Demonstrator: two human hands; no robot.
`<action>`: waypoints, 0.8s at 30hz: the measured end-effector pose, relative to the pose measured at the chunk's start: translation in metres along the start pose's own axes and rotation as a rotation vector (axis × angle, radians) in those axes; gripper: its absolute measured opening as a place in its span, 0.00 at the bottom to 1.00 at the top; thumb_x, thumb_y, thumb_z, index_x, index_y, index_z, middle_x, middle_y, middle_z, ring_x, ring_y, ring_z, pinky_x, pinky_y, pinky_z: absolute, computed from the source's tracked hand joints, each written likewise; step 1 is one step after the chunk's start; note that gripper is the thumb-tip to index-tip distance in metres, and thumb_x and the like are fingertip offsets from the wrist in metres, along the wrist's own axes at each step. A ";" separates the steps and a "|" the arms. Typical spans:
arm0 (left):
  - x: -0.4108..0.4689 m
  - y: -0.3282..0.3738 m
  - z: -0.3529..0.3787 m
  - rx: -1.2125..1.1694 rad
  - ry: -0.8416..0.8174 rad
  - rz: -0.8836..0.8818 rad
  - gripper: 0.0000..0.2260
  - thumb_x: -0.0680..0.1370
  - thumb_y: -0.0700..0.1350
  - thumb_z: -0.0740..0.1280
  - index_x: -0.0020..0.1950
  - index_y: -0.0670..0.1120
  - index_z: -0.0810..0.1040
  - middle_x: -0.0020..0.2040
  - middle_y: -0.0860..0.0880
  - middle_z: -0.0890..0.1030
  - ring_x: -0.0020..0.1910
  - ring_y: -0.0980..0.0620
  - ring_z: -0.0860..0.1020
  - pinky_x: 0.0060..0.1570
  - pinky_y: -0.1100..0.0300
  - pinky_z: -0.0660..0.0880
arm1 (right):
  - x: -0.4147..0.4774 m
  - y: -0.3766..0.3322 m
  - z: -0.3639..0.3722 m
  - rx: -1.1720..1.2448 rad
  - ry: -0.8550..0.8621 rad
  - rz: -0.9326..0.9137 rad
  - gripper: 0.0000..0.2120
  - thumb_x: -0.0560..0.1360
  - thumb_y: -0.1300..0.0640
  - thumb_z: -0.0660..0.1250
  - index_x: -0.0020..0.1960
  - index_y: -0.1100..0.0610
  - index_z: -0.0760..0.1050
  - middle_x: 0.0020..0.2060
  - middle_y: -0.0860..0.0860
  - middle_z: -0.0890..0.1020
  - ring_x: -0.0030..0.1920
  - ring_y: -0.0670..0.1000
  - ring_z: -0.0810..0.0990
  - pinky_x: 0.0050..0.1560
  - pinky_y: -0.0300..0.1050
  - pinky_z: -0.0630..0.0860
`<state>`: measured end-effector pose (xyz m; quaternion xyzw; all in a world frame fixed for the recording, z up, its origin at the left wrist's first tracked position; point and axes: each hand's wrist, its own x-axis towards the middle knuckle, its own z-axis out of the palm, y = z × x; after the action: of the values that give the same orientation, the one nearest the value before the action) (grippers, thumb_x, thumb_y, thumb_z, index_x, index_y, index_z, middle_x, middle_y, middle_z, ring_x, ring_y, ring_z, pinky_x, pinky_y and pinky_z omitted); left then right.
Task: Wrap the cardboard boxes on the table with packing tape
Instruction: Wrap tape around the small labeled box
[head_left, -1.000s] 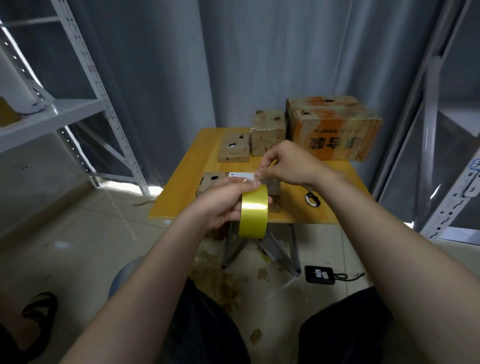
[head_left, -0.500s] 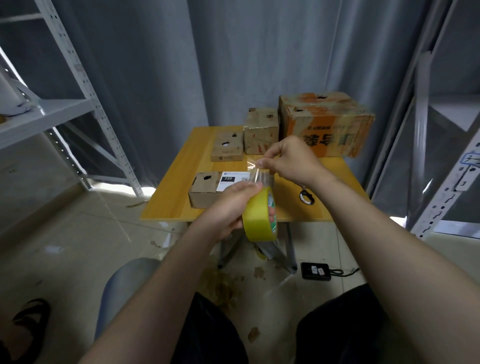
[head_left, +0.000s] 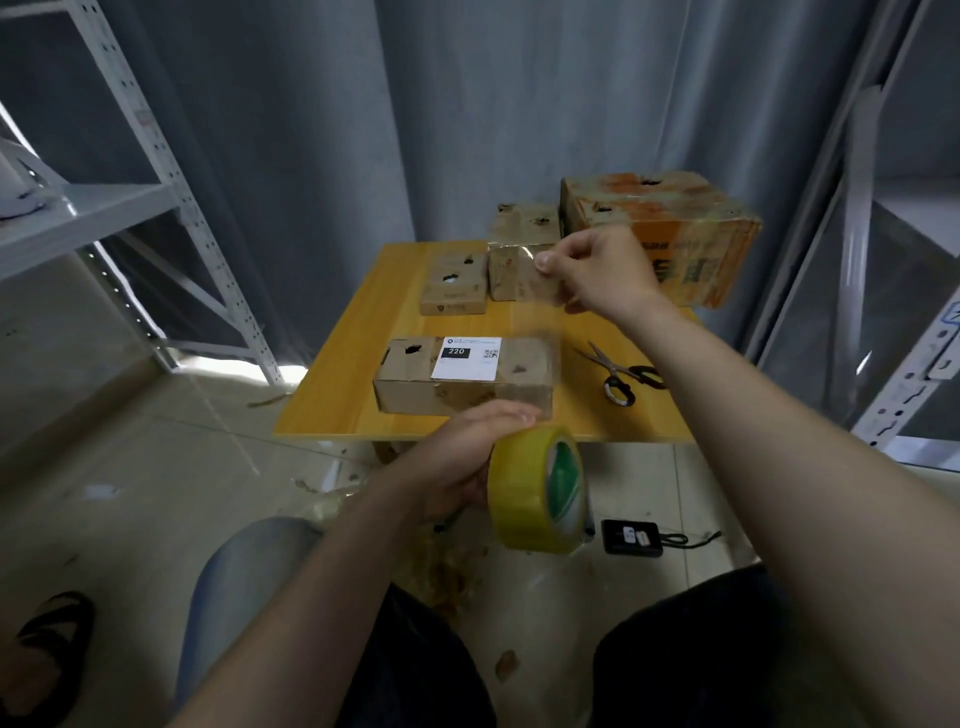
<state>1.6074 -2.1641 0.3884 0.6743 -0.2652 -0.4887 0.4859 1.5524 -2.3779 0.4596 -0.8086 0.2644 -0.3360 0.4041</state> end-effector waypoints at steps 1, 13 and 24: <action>-0.001 0.000 0.003 -0.019 -0.012 0.014 0.10 0.85 0.51 0.65 0.62 0.53 0.84 0.53 0.46 0.85 0.45 0.48 0.84 0.34 0.56 0.81 | 0.003 0.003 0.001 -0.006 -0.005 0.011 0.10 0.79 0.52 0.73 0.41 0.53 0.85 0.34 0.48 0.86 0.31 0.44 0.84 0.33 0.42 0.84; 0.007 -0.004 0.002 0.041 0.256 -0.114 0.21 0.81 0.61 0.67 0.70 0.53 0.76 0.61 0.44 0.81 0.57 0.41 0.82 0.63 0.39 0.79 | 0.028 0.047 0.038 -0.117 -0.181 0.170 0.08 0.76 0.54 0.77 0.40 0.56 0.86 0.36 0.41 0.83 0.38 0.38 0.75 0.51 0.46 0.75; 0.025 -0.012 0.005 0.193 0.309 -0.101 0.10 0.82 0.62 0.64 0.49 0.58 0.77 0.53 0.52 0.80 0.56 0.45 0.80 0.65 0.41 0.77 | 0.030 0.085 0.062 -0.245 -0.193 0.256 0.14 0.77 0.47 0.75 0.43 0.58 0.86 0.40 0.51 0.87 0.47 0.54 0.85 0.56 0.53 0.80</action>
<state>1.6108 -2.1826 0.3671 0.7973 -0.1989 -0.3752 0.4290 1.6050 -2.4147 0.3708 -0.8400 0.3643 -0.1680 0.3655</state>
